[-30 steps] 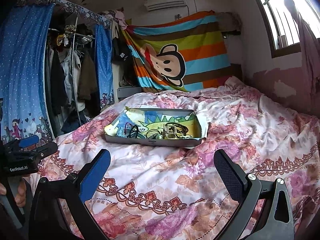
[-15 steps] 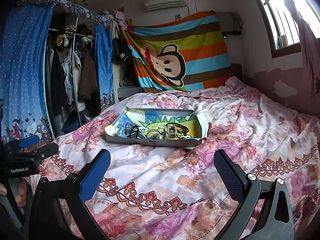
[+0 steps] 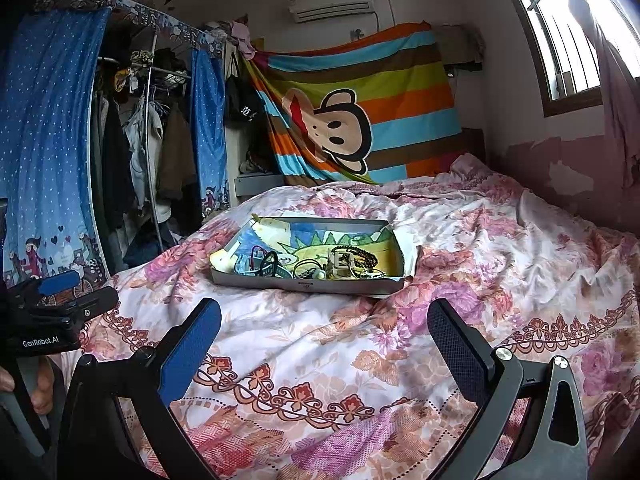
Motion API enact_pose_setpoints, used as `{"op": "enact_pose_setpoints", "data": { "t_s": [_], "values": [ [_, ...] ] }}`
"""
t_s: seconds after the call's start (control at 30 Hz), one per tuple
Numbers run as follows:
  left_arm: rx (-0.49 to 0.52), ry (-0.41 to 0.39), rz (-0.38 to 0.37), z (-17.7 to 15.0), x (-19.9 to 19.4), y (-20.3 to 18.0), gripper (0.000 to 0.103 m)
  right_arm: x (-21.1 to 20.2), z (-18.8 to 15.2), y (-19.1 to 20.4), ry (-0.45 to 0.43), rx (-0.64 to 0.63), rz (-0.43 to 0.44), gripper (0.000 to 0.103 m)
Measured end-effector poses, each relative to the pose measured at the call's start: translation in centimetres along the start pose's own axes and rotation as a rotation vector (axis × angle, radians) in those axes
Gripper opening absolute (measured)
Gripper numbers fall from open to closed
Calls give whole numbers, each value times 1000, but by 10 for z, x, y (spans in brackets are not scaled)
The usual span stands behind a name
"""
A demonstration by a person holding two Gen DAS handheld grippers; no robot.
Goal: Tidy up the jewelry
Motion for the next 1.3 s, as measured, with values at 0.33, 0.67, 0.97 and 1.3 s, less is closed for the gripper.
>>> {"op": "enact_pose_setpoints", "data": {
  "t_s": [0.33, 0.67, 0.97, 1.3],
  "values": [
    [3, 0, 0, 0, -1, 1, 103, 0, 1, 1, 1, 0, -1, 101],
    [3, 0, 0, 0, -1, -1, 103, 0, 0, 1, 2, -1, 0, 101],
    [5, 1, 0, 0, -1, -1, 103, 0, 1, 2, 1, -1, -1, 101],
    [7, 2, 1, 0, -1, -2, 103, 0, -1, 4, 4, -2, 1, 101]
  ]
}}
Point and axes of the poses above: each gripper's, at about its wrist camera, not at the fingertips, and x roughly the way its jaws point, y to its left, z to its top, the point moved 3 cm from there along x, roughly the way its jaws point, and after that the axes turned 8 degrees about -x, right-handed, at the moved point
